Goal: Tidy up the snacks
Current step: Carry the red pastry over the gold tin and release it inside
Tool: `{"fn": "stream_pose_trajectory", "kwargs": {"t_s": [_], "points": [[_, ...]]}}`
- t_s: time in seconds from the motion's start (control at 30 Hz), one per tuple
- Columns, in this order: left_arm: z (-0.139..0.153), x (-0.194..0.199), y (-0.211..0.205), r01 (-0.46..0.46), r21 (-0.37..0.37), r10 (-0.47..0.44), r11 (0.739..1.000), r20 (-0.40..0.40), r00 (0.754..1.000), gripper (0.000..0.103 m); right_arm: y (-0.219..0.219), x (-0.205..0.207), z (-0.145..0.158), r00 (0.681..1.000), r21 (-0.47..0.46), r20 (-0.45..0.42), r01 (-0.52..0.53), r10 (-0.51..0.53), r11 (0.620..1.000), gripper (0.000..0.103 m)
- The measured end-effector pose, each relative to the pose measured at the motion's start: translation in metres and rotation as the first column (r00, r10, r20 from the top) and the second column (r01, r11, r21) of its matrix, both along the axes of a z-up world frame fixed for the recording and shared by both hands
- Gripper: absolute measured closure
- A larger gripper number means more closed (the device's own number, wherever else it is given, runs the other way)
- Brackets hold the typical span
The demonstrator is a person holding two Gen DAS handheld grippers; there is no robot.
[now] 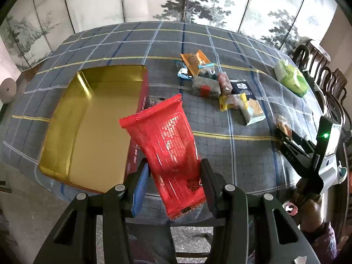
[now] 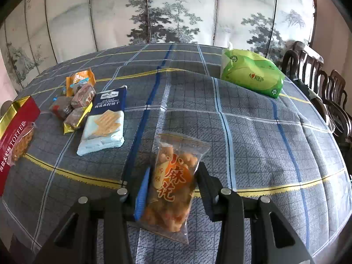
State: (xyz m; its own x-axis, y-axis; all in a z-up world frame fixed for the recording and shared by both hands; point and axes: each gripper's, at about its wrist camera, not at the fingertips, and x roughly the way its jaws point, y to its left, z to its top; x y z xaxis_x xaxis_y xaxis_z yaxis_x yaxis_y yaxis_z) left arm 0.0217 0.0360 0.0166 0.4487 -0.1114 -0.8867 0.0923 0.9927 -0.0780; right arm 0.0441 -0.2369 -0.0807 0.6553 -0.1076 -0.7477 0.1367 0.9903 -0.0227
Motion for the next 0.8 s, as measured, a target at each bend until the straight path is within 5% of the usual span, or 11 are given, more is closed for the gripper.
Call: {"fn": "stream_pose_trajectory", "kwargs": {"t_s": [0.8], "points": [[-0.001, 0.049, 0.074, -0.131, 0.139, 0.123, 0.982, 0.066, 0.990, 0.061, 0.001, 0.000, -0.001, 1.000, -0.001, 0.001, 0.006, -0.006, 1.000, 0.062]]}}
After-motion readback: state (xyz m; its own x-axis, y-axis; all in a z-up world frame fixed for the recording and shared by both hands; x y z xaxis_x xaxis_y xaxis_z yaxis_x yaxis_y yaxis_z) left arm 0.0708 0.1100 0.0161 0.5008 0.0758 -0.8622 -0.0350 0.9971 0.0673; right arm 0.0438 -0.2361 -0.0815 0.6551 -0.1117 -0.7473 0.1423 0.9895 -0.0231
